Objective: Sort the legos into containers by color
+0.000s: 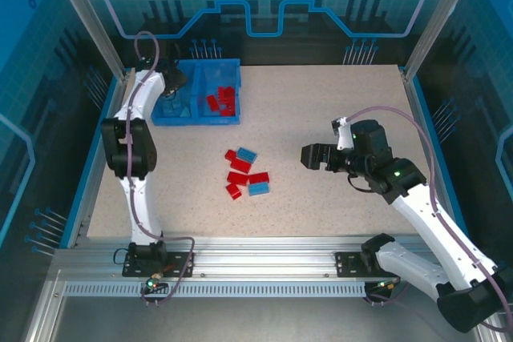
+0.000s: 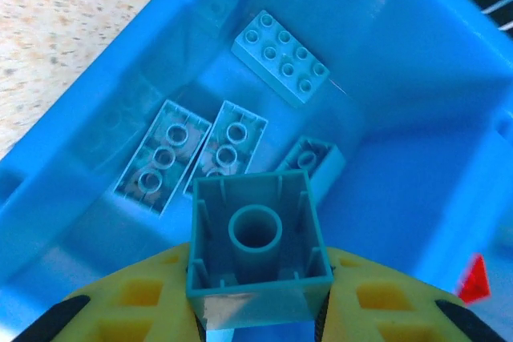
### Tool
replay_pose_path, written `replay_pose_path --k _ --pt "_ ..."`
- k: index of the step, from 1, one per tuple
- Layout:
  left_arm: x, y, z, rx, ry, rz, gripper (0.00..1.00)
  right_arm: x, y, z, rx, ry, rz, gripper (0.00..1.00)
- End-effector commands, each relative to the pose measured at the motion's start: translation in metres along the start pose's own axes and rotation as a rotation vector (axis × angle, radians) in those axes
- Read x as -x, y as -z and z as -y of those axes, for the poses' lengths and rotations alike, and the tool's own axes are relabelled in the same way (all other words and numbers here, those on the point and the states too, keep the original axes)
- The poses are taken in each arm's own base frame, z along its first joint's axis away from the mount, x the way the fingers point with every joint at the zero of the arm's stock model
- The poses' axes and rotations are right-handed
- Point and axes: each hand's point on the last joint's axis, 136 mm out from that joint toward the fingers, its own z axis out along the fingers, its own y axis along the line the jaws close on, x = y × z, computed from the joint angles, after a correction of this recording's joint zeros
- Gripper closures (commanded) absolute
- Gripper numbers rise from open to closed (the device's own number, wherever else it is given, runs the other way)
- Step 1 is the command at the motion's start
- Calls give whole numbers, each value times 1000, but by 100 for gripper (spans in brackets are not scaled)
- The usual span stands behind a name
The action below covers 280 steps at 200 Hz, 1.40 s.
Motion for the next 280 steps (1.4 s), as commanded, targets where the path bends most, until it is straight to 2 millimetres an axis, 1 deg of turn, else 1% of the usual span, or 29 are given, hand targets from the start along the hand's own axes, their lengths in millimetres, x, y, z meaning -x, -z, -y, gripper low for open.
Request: replay_pose_path --k 1,13,33,48,63,81,93,95,103,110,112,126,127,132,137,142,147,150,156,164,177,189,205,216,233,240,249,264,280 --pt "17 2 35 -135 -41 -9 57 -1 8 -4 -9 -2 6 4" --pt "23 -7 38 -134 -52 4 52 -1 10 -5 -15 -1 9 4" --pt "25 -16 39 -146 -42 -11 47 -1 13 -5 -21 -3 17 4" --pt "23 -14 39 -153 -33 -24 46 -1 13 -7 -23 -3 22 4" --pt "21 -2 41 -176 -23 -39 46 1 12 -8 -22 -1 28 4" --pt "18 28 44 -227 14 -45 48 2 6 -9 -24 3 22 4" --pt "18 63 47 -292 46 -14 49 1 -1 -9 -29 6 9 4" --pt "13 62 45 -291 51 -21 49 2 -2 -9 -30 6 8 4" --pt "12 93 46 -341 64 22 49 2 -6 -10 -32 11 0 5" --pt "5 112 43 -369 70 52 49 3 -10 -11 -32 20 -6 4" --pt "7 124 45 -390 71 76 49 3 -12 -12 -33 23 -9 4" --pt "-15 168 39 -460 45 142 49 4 -22 -16 -38 46 -26 4" --pt "-18 168 39 -460 42 141 49 4 -23 -16 -39 49 -28 4" --pt "-24 189 39 -498 20 170 49 3 -28 -17 -42 58 -37 4" --pt "-36 199 37 -518 -9 179 49 3 -32 -20 -41 68 -47 4" --pt "-45 218 39 -558 -46 200 49 3 -37 -22 -42 81 -60 4" --pt "-59 227 38 -580 -88 201 49 2 -43 -25 -43 91 -74 4" --pt "-64 240 38 -605 -112 219 49 1 -46 -27 -41 99 -83 4" --pt "-78 252 36 -631 -165 224 49 -1 -55 -29 -41 116 -106 4" --pt "-97 275 35 -690 -253 234 48 -3 -65 -35 -39 143 -131 5" --pt "-127 304 30 -781 -395 231 47 -9 -83 -44 -25 212 -177 5" --pt "-152 328 22 -866 -513 223 47 -16 -100 -52 -15 325 -228 6" --pt "-181 355 9 -962 -683 219 44 -25 -121 -51 -48 502 -291 9" --pt "-203 366 -1 -1018 -813 208 38 -29 -136 -47 -67 606 -325 10" --pt "-241 376 -21 -1119 -1048 201 21 -35 -156 -44 -58 718 -383 13" --pt "-257 372 -30 -1146 -1151 209 17 -36 -165 -43 -52 743 -400 14" --pt "-269 363 -40 -1147 -1220 224 12 -37 -176 -43 -41 757 -419 14" --pt "-280 350 -50 -1140 -1271 270 2 -37 -195 -45 -18 754 -444 16" --pt "-287 338 -56 -1136 -1278 303 1 -38 -216 -46 -1 745 -471 17"
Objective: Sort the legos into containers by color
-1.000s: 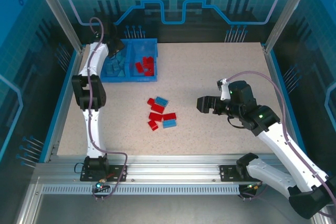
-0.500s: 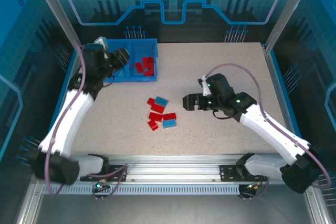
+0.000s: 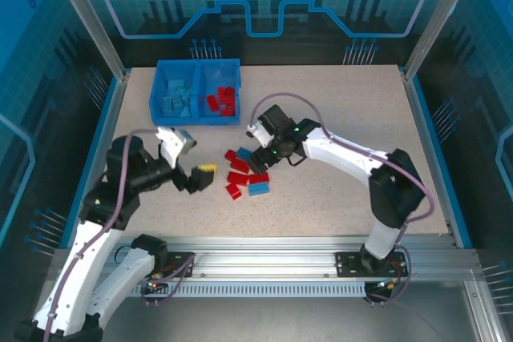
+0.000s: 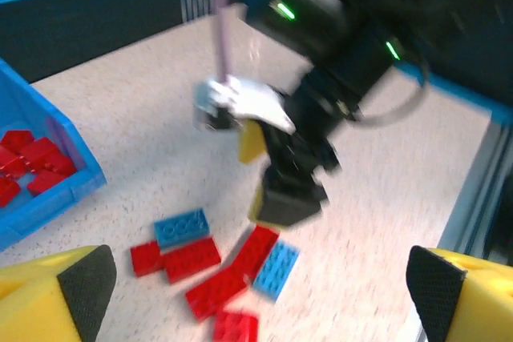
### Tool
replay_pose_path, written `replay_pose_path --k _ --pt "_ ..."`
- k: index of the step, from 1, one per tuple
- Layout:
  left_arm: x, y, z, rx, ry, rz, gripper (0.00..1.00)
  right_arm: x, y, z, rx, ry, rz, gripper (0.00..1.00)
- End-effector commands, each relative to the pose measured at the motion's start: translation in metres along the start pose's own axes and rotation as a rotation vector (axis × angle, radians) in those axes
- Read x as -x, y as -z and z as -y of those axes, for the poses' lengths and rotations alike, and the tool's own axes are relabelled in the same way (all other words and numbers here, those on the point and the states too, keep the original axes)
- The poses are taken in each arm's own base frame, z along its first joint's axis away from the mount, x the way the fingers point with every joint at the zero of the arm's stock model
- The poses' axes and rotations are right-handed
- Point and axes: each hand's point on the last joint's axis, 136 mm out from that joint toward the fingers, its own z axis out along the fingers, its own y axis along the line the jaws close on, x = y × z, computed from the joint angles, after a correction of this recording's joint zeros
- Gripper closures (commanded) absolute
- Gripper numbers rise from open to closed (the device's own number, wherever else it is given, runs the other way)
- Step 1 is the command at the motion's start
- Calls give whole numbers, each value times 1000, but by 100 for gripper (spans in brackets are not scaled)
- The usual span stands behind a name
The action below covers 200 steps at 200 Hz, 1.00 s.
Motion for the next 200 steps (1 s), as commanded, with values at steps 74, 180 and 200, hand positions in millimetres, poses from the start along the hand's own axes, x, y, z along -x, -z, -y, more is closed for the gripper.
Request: replay_pose_path --k 74,180,200 --pt "-45 0 -22 158 -172 -41 1 35 -79 20 18 23 -51 34" --pt "-47 0 -27 184 -164 -44 1 18 -116 24 56 -15 -141 49" --pt "-47 0 -27 188 -163 -44 1 19 -117 28 32 -14 -150 56"
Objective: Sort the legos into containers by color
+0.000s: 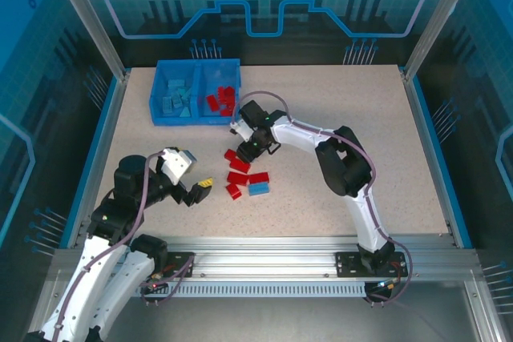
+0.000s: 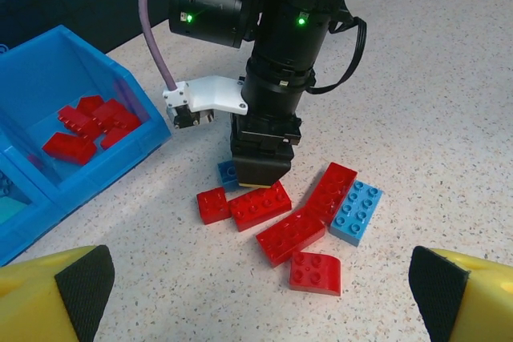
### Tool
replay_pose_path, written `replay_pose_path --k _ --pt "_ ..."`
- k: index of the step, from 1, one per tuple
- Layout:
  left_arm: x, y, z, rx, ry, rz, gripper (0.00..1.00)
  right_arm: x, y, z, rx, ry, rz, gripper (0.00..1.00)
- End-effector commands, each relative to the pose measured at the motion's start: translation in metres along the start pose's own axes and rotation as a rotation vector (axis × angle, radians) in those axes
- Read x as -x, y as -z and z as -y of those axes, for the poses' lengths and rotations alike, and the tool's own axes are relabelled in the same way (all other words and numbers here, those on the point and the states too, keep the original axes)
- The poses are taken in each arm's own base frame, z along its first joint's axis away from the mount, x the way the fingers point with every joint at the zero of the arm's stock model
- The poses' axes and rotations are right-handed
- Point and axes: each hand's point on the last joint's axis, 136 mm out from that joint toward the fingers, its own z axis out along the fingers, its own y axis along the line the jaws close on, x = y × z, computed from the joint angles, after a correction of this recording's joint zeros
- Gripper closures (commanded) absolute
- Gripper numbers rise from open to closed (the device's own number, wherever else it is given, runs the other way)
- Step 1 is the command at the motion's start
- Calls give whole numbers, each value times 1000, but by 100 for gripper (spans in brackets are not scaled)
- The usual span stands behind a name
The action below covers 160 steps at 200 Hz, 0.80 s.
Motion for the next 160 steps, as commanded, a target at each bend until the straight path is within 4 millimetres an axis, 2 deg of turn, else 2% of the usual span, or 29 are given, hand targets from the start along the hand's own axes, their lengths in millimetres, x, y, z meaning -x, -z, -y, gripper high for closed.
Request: replay_pose_path --k 1,28,46,74,98,114,133,148,150,152,154,160 --pt "2 0 -3 21 -21 15 1 -7 -8 5 -7 -17 -47 56" --pt "2 0 -5 30 -20 13 1 1 3 9 -46 -8 -24 63" --pt "2 0 -8 49 -17 13 1 12 22 9 -57 -12 24 68" --pt "7 3 -22 129 27 30 1 43 74 -9 -16 -31 175 74" --pt "12 14 -54 316 134 58 1 75 126 -36 15 -52 338 75" --pt "14 27 -77 447 228 76 1 101 150 -55 53 -90 457 74" --pt "9 45 -104 601 360 97 1 135 160 -58 63 -162 570 73" --pt "5 57 -119 684 433 113 1 162 154 -49 44 -218 615 74" --pt "5 58 -120 691 440 114 1 167 159 -49 45 -220 628 74" --pt "5 59 -121 696 443 116 1 169 151 -47 44 -227 621 74" --pt "4 60 -122 701 446 116 1 174 156 -47 46 -230 632 74" --pt "3 62 -124 716 456 116 1 184 149 -44 47 -242 633 74"
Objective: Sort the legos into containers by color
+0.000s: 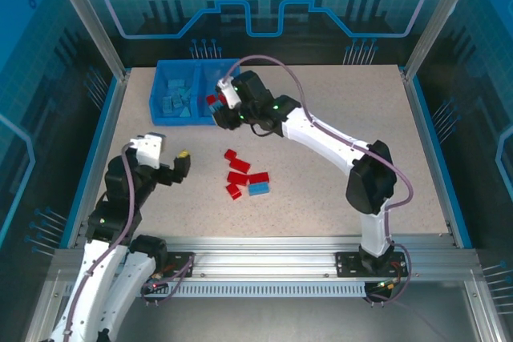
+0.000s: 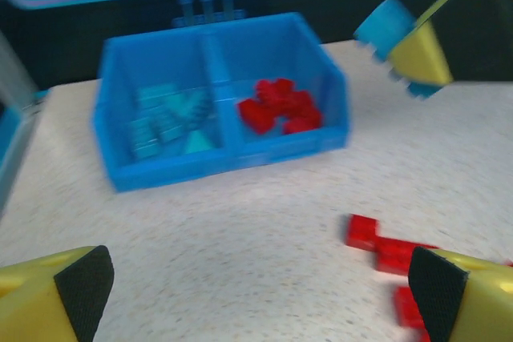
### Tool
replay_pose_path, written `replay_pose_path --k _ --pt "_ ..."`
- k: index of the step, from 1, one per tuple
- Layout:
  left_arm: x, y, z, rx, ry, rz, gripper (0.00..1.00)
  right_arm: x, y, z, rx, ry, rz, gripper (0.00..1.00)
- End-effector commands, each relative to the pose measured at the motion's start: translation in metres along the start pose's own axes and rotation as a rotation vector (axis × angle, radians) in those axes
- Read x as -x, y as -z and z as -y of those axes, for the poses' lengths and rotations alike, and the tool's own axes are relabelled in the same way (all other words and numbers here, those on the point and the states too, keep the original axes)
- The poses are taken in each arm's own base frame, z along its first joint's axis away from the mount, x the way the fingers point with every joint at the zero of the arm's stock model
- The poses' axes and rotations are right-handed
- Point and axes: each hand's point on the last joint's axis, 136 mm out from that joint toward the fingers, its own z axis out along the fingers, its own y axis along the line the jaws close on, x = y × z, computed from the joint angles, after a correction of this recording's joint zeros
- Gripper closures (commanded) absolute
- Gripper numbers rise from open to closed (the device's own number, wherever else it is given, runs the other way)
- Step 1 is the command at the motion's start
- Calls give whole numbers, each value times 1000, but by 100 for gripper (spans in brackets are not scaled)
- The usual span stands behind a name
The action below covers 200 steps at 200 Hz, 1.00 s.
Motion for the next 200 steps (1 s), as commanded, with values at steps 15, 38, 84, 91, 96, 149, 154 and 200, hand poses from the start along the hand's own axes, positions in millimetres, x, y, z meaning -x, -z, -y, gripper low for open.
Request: replay_pose_path --k 15,38,84,91,96,149,154,200 --pt "21 13 -38 196 167 75 1 38 -67 19 -39 -125 76 75" --pt "22 19 -47 251 177 85 1 48 -108 22 -24 -129 102 74" --pt "21 28 -56 307 170 113 1 74 -147 12 124 -154 322 73" --pt "21 27 -56 305 172 112 1 78 -149 6 136 -131 353 72" --pt "22 27 -56 303 172 113 1 79 -150 1 137 -111 371 72" --pt "18 27 -57 310 169 99 1 75 -172 14 60 -149 471 71" --pt "19 26 -57 310 166 99 1 74 -174 17 56 -156 477 71" --pt "17 26 -58 319 157 95 1 74 -185 28 53 -187 557 63"
